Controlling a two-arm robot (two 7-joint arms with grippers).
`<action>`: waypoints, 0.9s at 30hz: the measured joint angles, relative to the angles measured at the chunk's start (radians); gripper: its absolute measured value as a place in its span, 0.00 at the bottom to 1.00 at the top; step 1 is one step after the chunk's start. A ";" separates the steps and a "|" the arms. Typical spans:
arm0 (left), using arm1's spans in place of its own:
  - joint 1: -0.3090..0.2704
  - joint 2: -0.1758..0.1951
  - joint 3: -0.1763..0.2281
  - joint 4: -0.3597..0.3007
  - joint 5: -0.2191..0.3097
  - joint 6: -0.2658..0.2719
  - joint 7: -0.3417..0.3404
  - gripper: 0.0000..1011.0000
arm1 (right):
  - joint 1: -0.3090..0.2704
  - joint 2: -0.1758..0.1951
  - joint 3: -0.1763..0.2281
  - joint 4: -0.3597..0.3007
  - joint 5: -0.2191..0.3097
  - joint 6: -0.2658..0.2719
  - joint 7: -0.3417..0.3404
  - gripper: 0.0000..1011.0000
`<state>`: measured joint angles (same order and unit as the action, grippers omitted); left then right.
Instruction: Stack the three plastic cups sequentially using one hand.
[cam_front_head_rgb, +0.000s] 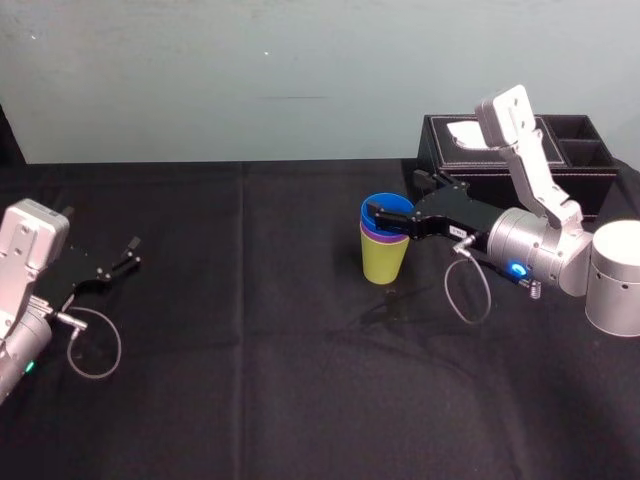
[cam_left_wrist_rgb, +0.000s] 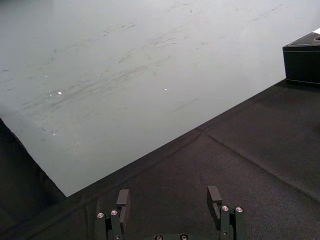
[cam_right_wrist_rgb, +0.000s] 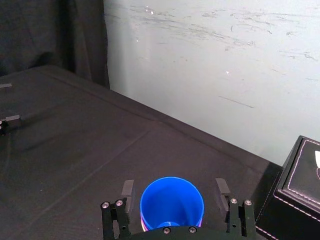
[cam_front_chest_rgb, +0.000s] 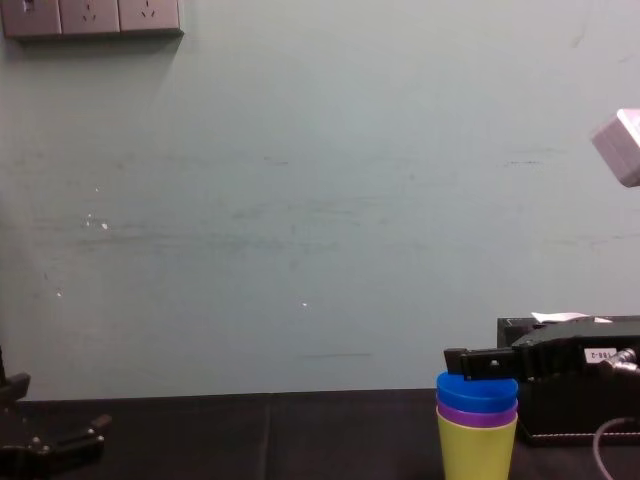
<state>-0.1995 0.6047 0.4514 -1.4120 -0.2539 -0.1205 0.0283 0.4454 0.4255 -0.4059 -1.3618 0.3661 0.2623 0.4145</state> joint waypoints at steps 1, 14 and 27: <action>0.000 0.000 0.000 0.000 0.000 0.000 0.000 1.00 | 0.000 0.000 0.000 0.000 0.000 0.000 0.000 0.99; 0.000 0.000 0.000 0.000 0.000 0.000 0.000 1.00 | -0.035 0.009 0.012 -0.041 -0.005 -0.016 -0.011 0.99; 0.000 0.000 0.000 0.000 0.000 0.000 0.000 1.00 | -0.146 0.064 0.092 -0.137 0.009 -0.059 -0.036 0.99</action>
<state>-0.1996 0.6047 0.4514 -1.4120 -0.2539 -0.1205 0.0283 0.2991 0.4891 -0.3137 -1.4990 0.3749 0.2028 0.3781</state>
